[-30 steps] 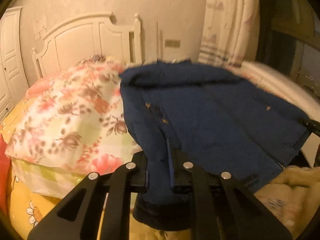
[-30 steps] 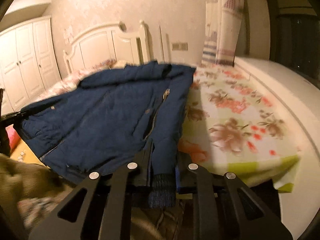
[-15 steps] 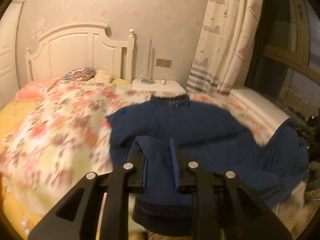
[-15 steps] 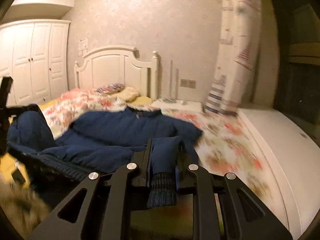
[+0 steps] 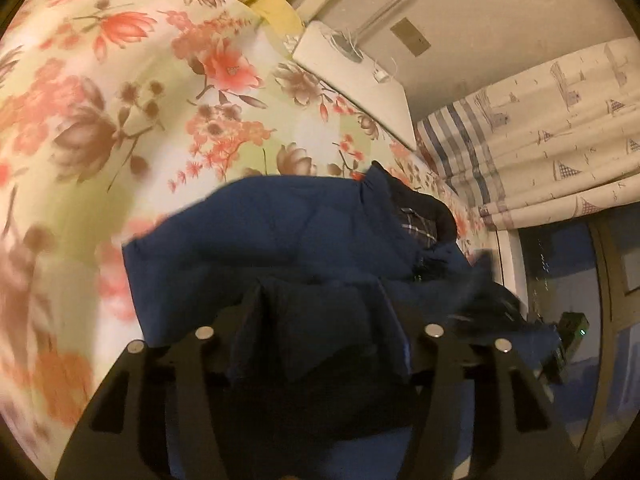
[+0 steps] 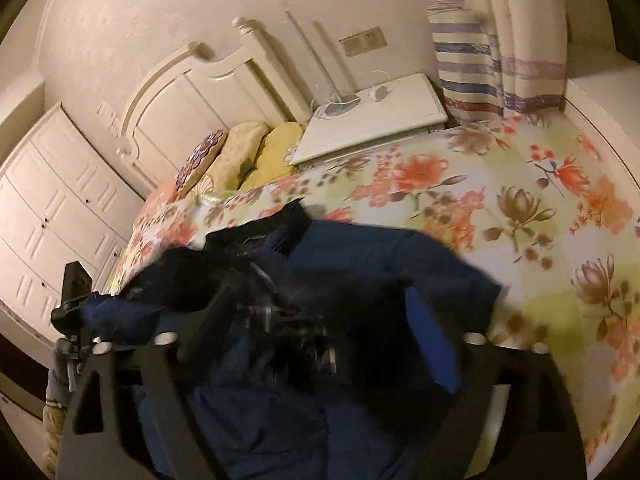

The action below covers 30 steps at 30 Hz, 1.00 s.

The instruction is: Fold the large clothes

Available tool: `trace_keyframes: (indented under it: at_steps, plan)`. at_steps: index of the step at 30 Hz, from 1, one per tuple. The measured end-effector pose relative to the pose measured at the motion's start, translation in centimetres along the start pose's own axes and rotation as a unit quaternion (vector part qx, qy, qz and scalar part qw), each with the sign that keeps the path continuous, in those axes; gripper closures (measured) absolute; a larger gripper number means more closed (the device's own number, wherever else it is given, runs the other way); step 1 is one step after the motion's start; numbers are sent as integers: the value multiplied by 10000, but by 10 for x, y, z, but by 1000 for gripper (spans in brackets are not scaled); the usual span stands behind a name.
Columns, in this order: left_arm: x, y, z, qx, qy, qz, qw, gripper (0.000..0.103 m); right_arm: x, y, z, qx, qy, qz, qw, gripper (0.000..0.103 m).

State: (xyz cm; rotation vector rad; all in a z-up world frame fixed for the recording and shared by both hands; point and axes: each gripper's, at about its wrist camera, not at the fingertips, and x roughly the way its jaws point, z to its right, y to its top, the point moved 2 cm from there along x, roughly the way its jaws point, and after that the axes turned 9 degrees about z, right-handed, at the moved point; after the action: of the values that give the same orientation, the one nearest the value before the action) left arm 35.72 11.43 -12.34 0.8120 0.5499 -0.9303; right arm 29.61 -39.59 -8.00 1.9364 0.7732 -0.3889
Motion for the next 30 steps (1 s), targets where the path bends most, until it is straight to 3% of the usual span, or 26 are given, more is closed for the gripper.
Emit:
trace_keyframes:
  at_steps: [1,5,7,11,14,18,24,26,30]
  plan:
    - [-2,8,-4,102,285,88,9995,39,5,5,12,0,-154,-49,9999,19]
    - [-25,54,-19,181,1042,635,9924,39,14,25,53,252,-474,-89,9985,19]
    - [-38,63,-5,680,1342,983,9837,35,27,27,54,-34,-602,-208,9980,19]
    - [-42,41,18,1443,839,1172,9790,23,42,8,30,-586,51,-537,9968,19]
    - [-34,13,21,1945,338,984,9754,14,50,-8,17,-1051,295,-755,9912,19]
    - [-1,-1,6,1864,132,405,9815,14,69,-13,23,-971,452,-1010,9891,19]
    - [22,1,15,1647,-543,332,9843,14,73,-18,26,-819,575,-944,9905,19]
    - [26,1,25,1705,-590,309,9831,14,73,-18,27,-784,564,-917,9911,19]
    - [53,-4,33,1950,-202,-8,9806,14,71,-19,27,-755,600,-869,9915,24]
